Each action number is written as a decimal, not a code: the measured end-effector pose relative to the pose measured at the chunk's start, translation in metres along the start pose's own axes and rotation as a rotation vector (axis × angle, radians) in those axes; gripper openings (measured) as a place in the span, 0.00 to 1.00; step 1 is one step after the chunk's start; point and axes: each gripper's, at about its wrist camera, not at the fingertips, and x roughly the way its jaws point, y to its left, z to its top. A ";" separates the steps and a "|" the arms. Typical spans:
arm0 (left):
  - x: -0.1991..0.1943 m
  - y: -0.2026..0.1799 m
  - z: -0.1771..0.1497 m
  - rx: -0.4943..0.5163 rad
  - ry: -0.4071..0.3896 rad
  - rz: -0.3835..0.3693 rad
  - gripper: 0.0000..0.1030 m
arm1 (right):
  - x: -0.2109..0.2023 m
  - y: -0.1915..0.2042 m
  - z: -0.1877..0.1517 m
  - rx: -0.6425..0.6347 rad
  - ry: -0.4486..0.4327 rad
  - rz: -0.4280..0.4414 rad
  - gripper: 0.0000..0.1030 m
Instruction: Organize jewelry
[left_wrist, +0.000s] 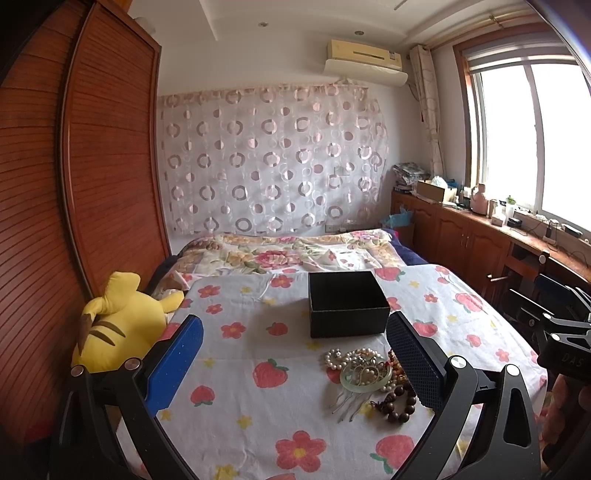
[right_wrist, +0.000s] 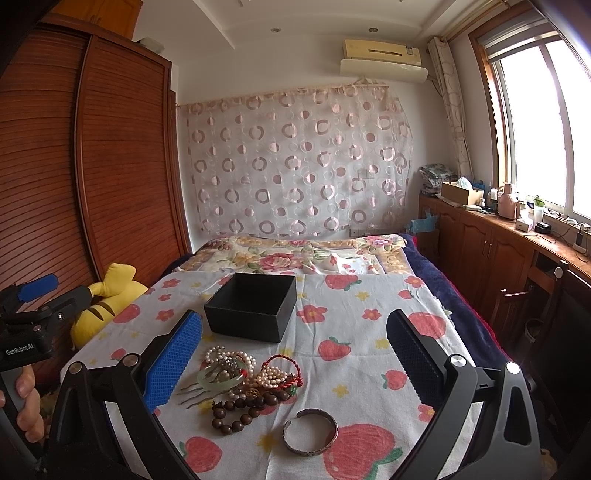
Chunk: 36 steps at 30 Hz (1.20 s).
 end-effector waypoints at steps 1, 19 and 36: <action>0.000 0.000 0.000 0.000 0.000 0.001 0.93 | 0.000 0.000 0.000 0.000 0.000 0.001 0.98; -0.001 0.001 -0.001 0.000 -0.004 0.001 0.93 | -0.001 0.001 0.000 0.000 -0.004 0.001 0.98; -0.007 0.000 0.002 0.002 -0.003 0.002 0.93 | -0.004 -0.004 -0.002 0.000 -0.002 0.003 0.98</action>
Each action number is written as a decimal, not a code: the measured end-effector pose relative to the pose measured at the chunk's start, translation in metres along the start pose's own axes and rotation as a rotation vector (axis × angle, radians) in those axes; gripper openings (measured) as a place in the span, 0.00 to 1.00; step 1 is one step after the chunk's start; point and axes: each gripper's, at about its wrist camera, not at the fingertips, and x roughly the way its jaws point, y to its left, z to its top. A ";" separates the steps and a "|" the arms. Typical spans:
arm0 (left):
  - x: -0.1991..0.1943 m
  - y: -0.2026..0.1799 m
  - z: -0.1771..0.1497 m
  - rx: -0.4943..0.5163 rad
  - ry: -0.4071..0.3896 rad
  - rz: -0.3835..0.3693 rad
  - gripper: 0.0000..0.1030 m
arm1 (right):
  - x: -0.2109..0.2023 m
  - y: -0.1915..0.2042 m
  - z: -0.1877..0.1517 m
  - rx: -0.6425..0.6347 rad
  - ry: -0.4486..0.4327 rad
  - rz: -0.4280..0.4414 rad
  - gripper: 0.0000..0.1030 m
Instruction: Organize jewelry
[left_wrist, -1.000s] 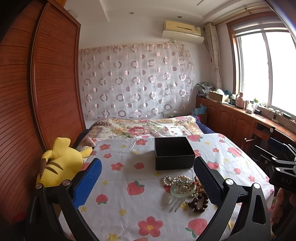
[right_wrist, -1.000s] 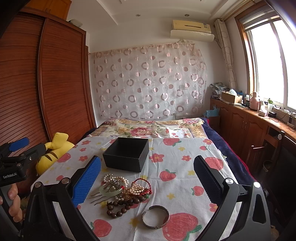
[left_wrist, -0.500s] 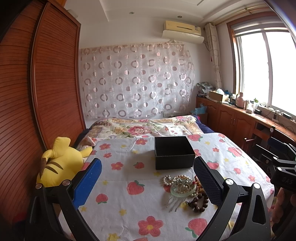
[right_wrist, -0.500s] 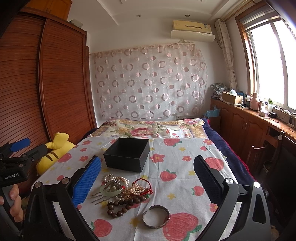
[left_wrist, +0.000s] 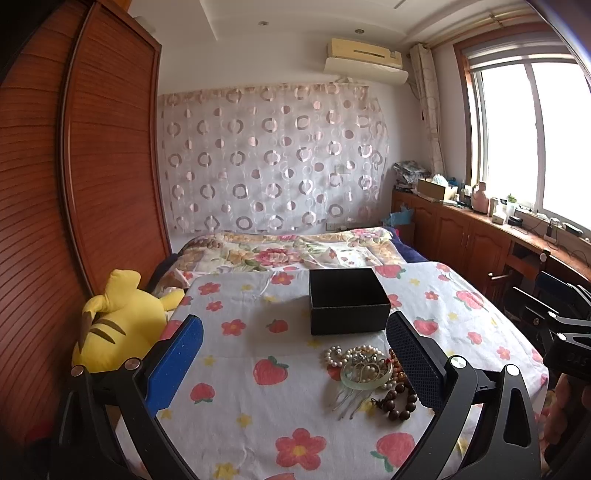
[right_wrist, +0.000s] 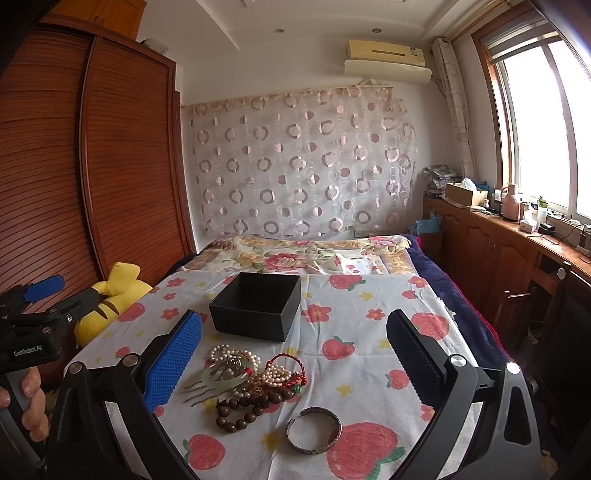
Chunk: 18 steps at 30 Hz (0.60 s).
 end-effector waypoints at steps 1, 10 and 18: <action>0.000 0.000 0.001 -0.001 0.002 -0.001 0.93 | 0.002 0.003 0.005 0.000 0.002 0.002 0.98; 0.014 0.003 -0.014 0.000 0.054 -0.008 0.93 | 0.005 0.008 -0.006 -0.011 0.033 0.021 0.98; 0.037 -0.001 -0.031 0.034 0.138 -0.060 0.93 | 0.013 -0.003 -0.028 -0.061 0.101 0.089 0.96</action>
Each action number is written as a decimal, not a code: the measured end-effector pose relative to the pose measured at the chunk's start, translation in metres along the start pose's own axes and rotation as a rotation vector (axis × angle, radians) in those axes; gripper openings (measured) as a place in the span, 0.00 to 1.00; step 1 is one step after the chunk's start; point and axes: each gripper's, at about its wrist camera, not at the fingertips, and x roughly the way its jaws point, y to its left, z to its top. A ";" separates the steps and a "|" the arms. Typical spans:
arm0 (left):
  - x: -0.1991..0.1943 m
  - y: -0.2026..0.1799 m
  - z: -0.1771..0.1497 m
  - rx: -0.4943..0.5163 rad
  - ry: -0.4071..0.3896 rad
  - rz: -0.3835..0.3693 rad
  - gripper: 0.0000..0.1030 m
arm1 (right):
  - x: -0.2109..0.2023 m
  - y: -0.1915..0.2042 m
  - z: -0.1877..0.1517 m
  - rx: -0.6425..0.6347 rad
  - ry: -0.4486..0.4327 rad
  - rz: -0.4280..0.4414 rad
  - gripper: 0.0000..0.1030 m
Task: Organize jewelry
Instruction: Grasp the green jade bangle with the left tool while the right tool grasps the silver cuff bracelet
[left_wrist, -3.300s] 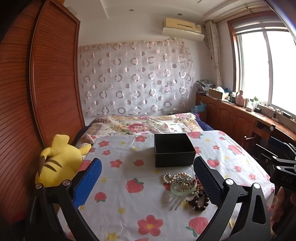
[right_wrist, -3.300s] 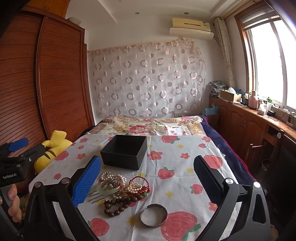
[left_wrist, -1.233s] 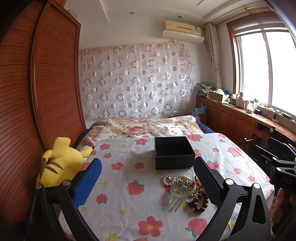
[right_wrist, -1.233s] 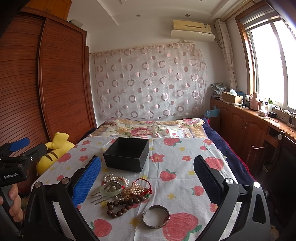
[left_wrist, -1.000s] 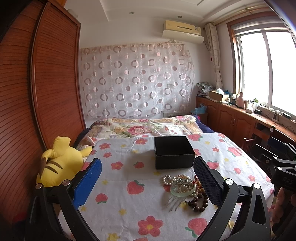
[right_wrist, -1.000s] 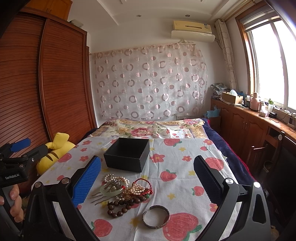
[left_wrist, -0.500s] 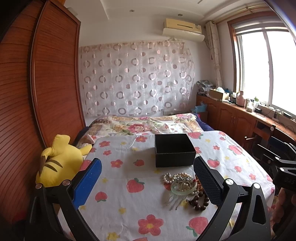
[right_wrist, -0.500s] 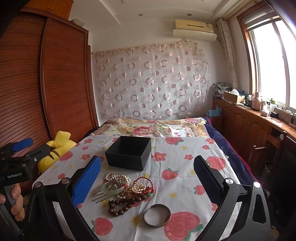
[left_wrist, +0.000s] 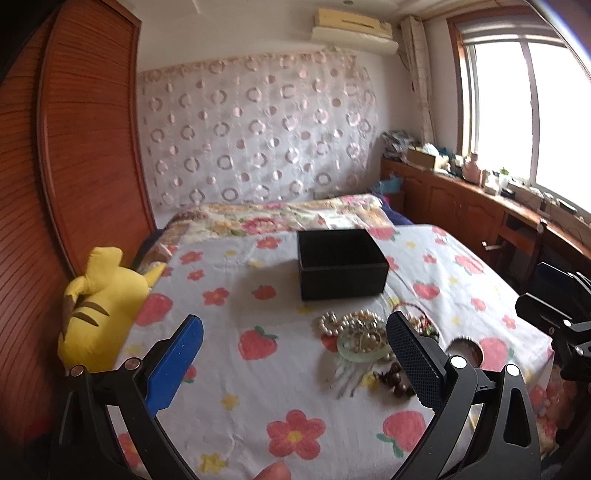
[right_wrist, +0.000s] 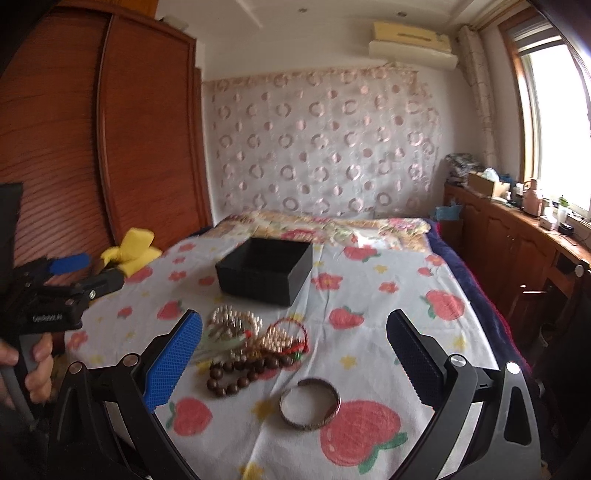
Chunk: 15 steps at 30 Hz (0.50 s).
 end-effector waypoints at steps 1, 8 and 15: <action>0.004 0.000 -0.002 0.004 0.011 -0.011 0.93 | 0.004 -0.001 -0.004 -0.006 0.021 0.006 0.94; 0.027 -0.005 -0.013 0.019 0.078 -0.088 0.93 | 0.033 -0.012 -0.031 -0.013 0.145 0.061 0.83; 0.048 -0.007 -0.023 0.028 0.139 -0.169 0.93 | 0.061 -0.017 -0.055 -0.029 0.266 0.100 0.77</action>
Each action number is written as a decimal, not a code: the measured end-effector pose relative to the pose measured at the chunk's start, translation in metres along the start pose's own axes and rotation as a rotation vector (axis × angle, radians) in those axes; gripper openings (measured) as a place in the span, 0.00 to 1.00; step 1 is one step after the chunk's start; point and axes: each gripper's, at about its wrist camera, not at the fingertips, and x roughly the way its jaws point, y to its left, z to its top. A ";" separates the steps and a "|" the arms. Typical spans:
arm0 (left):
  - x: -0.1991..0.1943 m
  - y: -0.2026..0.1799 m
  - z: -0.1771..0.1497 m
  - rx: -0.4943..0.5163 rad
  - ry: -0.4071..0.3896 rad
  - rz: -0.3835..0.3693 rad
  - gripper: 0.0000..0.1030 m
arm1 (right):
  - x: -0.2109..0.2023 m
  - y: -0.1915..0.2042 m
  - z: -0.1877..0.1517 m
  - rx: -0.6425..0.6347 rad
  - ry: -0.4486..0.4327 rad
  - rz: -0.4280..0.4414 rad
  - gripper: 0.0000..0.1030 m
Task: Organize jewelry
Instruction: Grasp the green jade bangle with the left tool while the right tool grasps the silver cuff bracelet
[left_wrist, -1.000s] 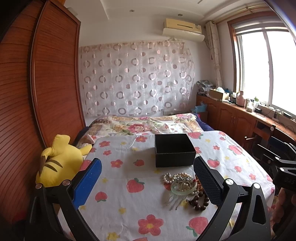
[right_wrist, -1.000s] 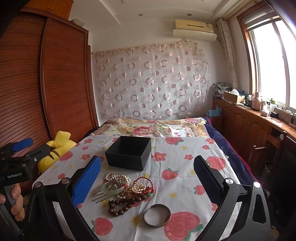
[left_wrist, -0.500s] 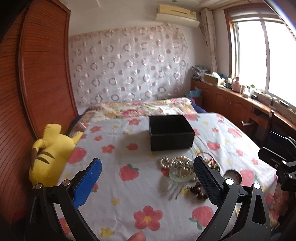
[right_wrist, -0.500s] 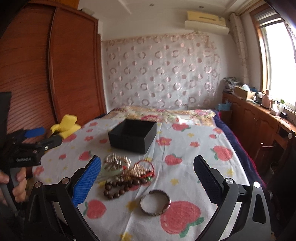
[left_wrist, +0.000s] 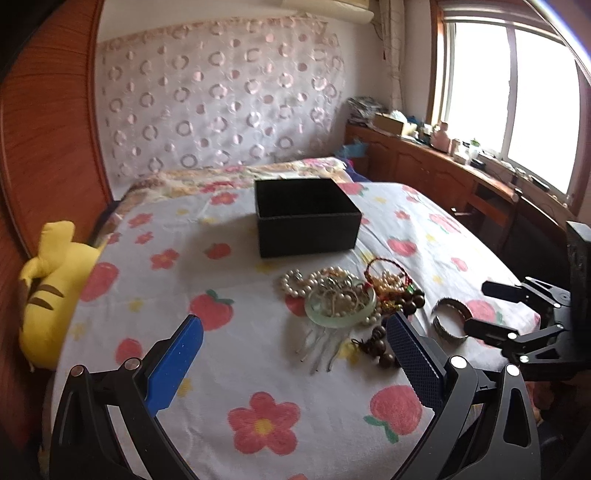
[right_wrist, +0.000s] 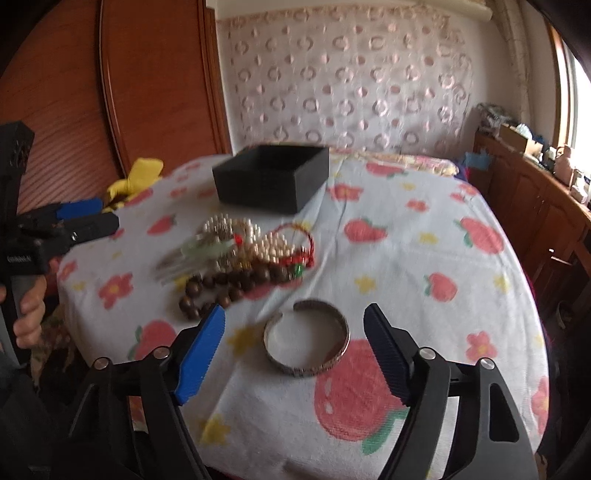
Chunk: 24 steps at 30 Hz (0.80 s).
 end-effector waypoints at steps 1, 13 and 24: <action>0.003 0.000 -0.001 0.002 0.006 -0.009 0.93 | 0.003 -0.001 -0.001 -0.004 0.011 0.003 0.77; 0.049 -0.007 0.007 0.021 0.109 -0.132 0.93 | 0.025 0.003 -0.009 -0.067 0.082 -0.018 0.64; 0.101 -0.012 0.017 -0.011 0.233 -0.213 0.78 | 0.026 -0.003 -0.010 -0.063 0.080 -0.019 0.61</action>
